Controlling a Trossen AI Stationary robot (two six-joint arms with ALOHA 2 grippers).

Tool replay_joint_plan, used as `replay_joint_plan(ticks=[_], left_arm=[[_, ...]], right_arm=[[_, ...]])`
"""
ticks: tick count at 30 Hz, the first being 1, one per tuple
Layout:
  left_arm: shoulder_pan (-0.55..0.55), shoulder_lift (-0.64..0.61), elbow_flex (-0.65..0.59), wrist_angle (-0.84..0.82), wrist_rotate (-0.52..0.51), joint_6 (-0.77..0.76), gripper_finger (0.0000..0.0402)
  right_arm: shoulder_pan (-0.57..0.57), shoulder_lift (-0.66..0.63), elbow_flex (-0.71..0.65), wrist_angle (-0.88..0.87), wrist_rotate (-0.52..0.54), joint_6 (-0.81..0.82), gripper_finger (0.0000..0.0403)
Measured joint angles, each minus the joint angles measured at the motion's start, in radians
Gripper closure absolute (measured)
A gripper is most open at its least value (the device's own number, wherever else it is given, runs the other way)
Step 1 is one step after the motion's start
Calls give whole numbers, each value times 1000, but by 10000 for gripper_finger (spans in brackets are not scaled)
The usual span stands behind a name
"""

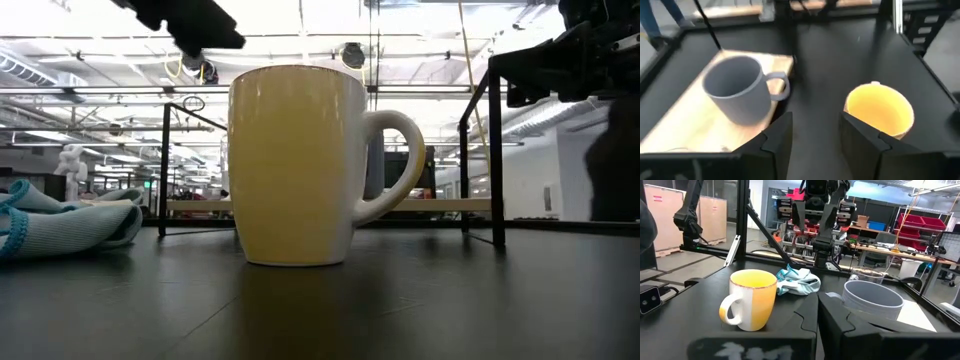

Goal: Stack small to large cups/mugs on shelf
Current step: Put the yellow mug on the shelf

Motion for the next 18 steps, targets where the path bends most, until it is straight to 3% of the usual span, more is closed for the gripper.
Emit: replay_joint_plan(ticks=[7,11,18], left_arm=[[33,196,223,-255,7,-16,226],[43,283,323,-310,8,-9,217],[50,383,446,-367,144,3,215]], right_arm=[[0,0,0,-7,0,0,403],[0,0,0,-8,0,1,403],[0,0,0,-11,0,-1,403]])
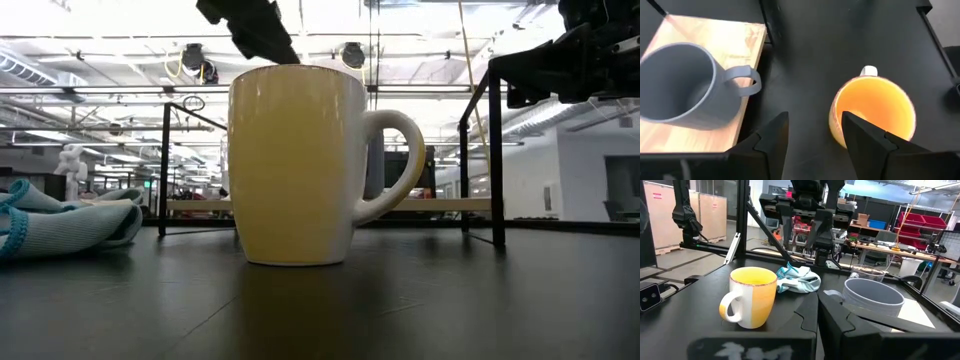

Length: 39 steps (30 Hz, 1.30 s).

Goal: Stack small to large cups/mugs on shelf
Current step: Put the yellow mug on the shelf

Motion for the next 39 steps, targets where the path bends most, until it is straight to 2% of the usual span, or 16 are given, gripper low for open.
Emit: replay_joint_plan(ticks=[8,15,25,39], left_arm=[[0,94,69,-56,75,-50,215],[1,129,86,-76,141,-97,215],[1,129,86,-90,154,-152,215],[-2,199,86,-100,161,-172,215]], right_arm=[[0,0,0,-1,0,0,403],[0,0,0,-2,0,-1,403],[0,0,0,6,0,-2,403],[0,0,0,5,0,1,403]])
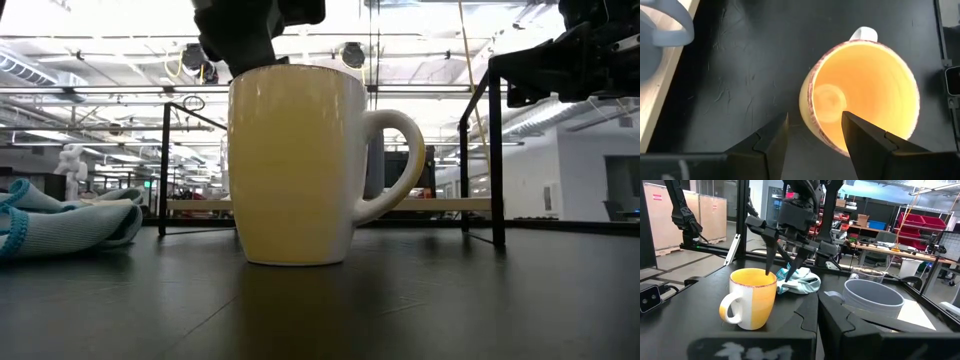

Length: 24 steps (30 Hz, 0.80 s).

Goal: Stack small to large cups/mugs on shelf
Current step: Put the yellow mug on the shelf

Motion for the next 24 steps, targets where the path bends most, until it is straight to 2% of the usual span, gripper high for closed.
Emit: replay_joint_plan(ticks=[24], left_arm=[[-6,15,0,28,16,56,215]], right_arm=[[0,0,0,-2,0,1,403]])
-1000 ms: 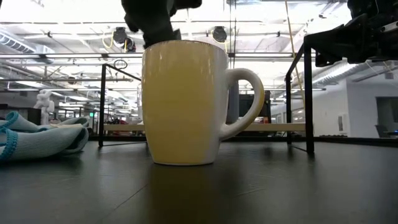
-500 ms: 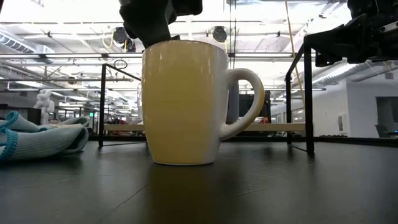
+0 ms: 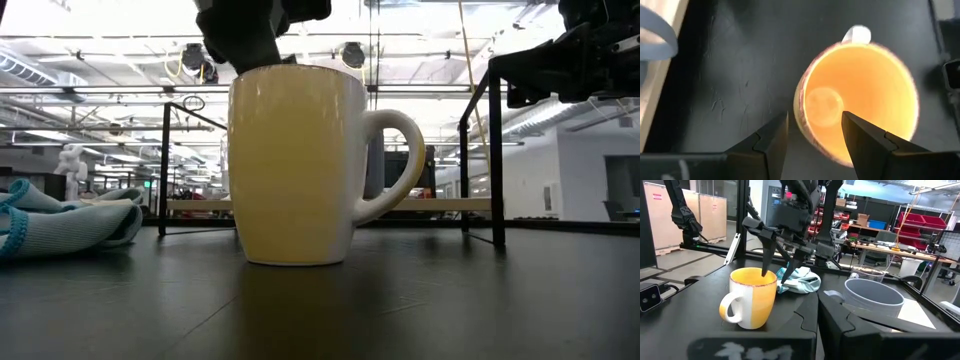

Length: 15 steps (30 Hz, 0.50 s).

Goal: Stack small to large cups/mugs on shelf
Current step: Put the yellow mug on the shelf

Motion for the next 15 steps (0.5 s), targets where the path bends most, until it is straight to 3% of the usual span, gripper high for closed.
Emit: replay_joint_plan(ticks=[15], left_arm=[[0,46,-1,28,-9,10,215]], right_arm=[[0,15,0,-4,0,1,403]])
